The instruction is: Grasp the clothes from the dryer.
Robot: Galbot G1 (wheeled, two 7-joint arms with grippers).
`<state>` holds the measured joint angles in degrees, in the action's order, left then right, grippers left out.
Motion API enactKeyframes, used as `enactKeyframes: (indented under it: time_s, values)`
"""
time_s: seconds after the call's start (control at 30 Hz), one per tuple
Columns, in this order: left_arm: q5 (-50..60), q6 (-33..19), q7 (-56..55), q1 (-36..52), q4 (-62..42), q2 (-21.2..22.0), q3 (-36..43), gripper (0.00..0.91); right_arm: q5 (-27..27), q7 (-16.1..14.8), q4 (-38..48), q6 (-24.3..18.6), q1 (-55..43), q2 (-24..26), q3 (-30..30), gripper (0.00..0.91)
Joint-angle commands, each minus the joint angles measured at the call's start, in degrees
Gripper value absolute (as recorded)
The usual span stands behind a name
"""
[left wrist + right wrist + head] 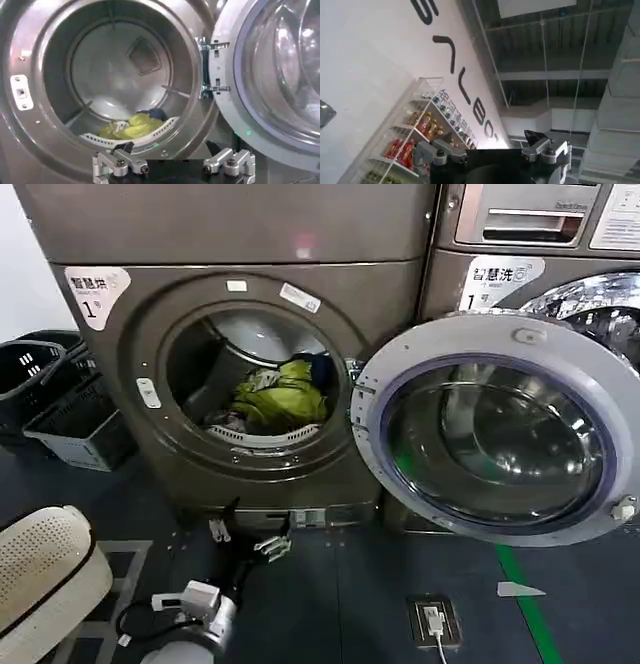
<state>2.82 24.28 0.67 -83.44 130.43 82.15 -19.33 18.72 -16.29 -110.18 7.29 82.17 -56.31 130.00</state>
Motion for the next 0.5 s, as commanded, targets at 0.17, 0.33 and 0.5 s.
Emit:
enactKeyframes:
  time_s: [0.17,0.33,0.5]
  values:
    - [-0.6,0.44,-0.14,-0.18,0.32,-0.16,0.04,0.907,0.05,-0.2,0.02,-0.16,-0.03,0.03,-0.12,0.907]
    - [-0.51,0.65,0.27,-0.22,0.49,-0.22,0.16,0.907,0.34,-0.33,0.02,-0.18,0.2,0.19,0.02,0.907]
    - [-0.46,0.64,0.39,-0.15,0.63,-0.27,0.15,0.907,0.41,-0.38,0.08,-0.26,0.28,0.11,0.13,0.907]
